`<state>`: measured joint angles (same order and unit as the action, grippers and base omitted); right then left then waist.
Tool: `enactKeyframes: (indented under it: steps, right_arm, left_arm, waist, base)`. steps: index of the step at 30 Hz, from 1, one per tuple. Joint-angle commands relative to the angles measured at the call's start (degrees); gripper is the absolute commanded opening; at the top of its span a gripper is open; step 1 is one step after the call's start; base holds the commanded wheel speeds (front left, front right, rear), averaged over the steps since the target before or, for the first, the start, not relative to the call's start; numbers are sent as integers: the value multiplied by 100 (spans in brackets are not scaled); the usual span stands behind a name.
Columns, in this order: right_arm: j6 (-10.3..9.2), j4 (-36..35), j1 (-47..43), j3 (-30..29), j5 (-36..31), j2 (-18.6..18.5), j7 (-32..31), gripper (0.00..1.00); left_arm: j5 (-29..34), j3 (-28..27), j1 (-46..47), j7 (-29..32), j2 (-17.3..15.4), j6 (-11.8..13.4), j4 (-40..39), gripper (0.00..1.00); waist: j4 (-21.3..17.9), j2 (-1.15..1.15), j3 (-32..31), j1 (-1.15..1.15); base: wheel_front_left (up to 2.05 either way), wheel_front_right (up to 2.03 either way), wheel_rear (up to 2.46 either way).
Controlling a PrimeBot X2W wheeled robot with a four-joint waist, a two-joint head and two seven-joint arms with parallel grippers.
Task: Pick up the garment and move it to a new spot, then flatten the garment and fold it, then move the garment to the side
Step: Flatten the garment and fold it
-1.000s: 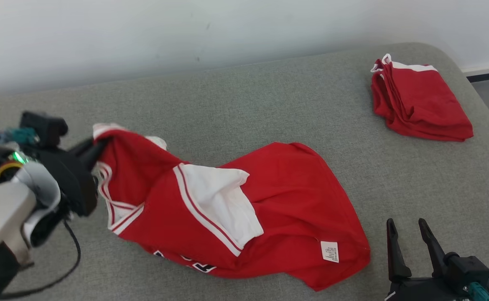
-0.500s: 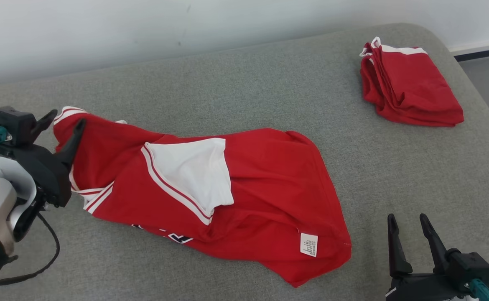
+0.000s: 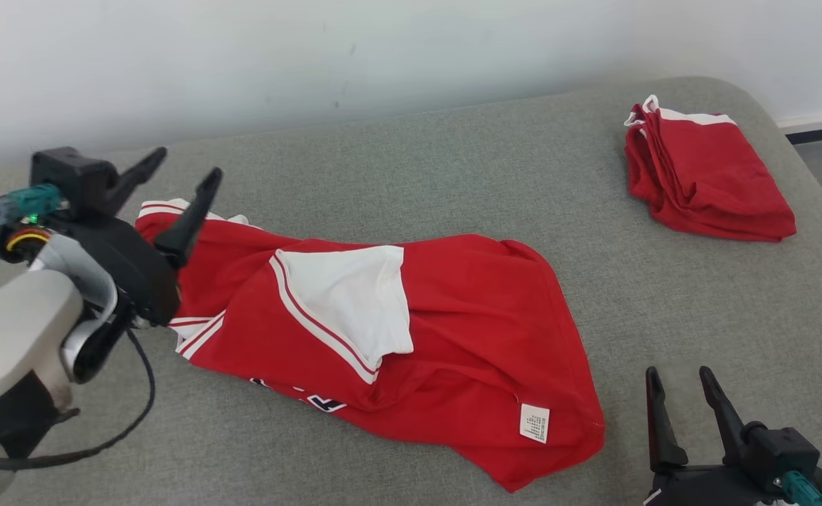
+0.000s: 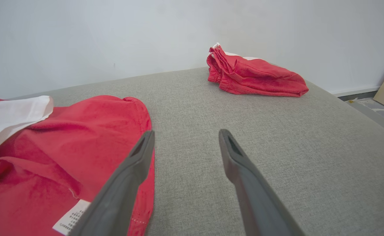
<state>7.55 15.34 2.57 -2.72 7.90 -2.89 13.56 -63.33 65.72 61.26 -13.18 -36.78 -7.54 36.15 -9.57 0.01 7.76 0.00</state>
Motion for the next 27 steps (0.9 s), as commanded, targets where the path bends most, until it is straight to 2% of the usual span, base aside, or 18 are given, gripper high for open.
enactKeyframes:
  steps: [1, 14, 21, 25, 26, 27]
  right_arm:
    - [-15, 19, 56, 58, 33, 2, -8, 100]
    - [-15, 174, 153, 263, 328, 2, 120, 100]
    - [-15, 266, 141, 218, 381, 2, 155, 100]
    - [-15, 261, 238, 265, 397, 2, 166, 100]
    - [-15, 262, 248, 269, 392, 2, 165, 100]
    - [-15, 257, 261, 269, 389, 2, 164, 100]
  left_arm:
    - [-90, 107, 60, 109, 34, 12, -121, 100]
    - [-205, 696, -325, 958, 165, 11, -235, 100]
    - [-133, 758, -745, 1629, 59, 11, -410, 100]
    - [70, 764, -896, 1647, 169, 11, -163, 100]
    - [113, 764, -906, 1614, 186, 11, -77, 91]
    - [149, 764, -915, 1580, 213, 11, -4, 54]
  waist:
    - [-39, -1, 26, 0]
    - [-601, -1, 327, 0]
    - [-687, -1, 333, 0]
    - [-702, -1, 348, 0]
    - [-704, -1, 350, 0]
    - [-705, -1, 351, 0]
  base:
    - [0, 0, 0]
    - [0, 0, 0]
    - [0, 0, 0]
    - [0, 0, 0]
    - [0, 0, 0]
    - [0, 0, 0]
